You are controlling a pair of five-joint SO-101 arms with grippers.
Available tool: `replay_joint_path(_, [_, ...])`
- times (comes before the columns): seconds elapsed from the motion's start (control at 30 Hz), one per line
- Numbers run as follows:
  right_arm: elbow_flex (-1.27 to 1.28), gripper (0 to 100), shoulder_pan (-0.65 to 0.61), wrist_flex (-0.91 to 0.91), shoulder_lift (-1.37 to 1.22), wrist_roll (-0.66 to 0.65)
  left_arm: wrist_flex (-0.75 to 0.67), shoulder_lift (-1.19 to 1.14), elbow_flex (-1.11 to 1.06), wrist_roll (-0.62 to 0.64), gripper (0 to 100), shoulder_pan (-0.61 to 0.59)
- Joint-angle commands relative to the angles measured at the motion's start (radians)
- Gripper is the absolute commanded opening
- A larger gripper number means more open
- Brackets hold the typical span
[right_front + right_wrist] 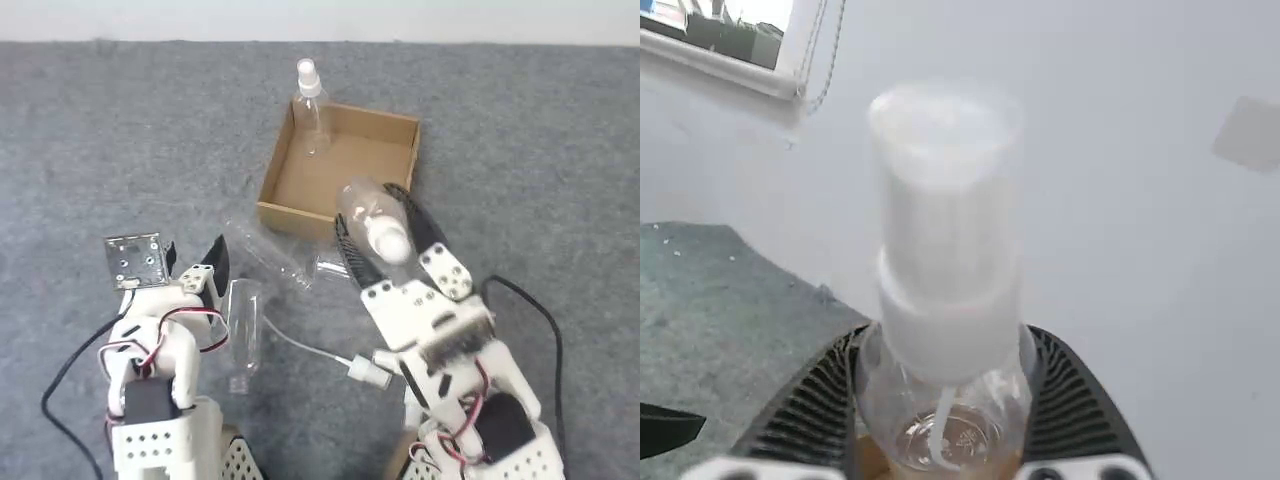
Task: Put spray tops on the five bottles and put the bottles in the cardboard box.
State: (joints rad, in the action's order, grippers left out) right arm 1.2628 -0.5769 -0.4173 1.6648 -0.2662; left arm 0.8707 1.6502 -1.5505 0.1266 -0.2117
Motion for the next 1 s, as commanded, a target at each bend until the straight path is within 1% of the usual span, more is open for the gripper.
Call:
replay_joint_path(0.0, [-0.161, 0.7, 0.008, 0.025, -0.197, -0.015, -0.038, 0.009, 0.007, -0.005, 23, -0.009])
replay_joint_path(0.37, [-0.325, 0.7, 0.010, 0.153, -0.630, -0.009, -0.038, 0.009, 0.007, -0.005, 23, -0.009])
replay_joint_path(0.77, [-0.506, 0.7, 0.010, 0.269, -1.026, -0.008, -0.038, 0.009, 0.007, -0.003, 23, -0.009])
replay_joint_path(0.97, [-0.635, 0.7, 0.016, 0.269, -1.201, 0.089, -0.038, 0.009, 0.007, -0.003, 23, -0.009])
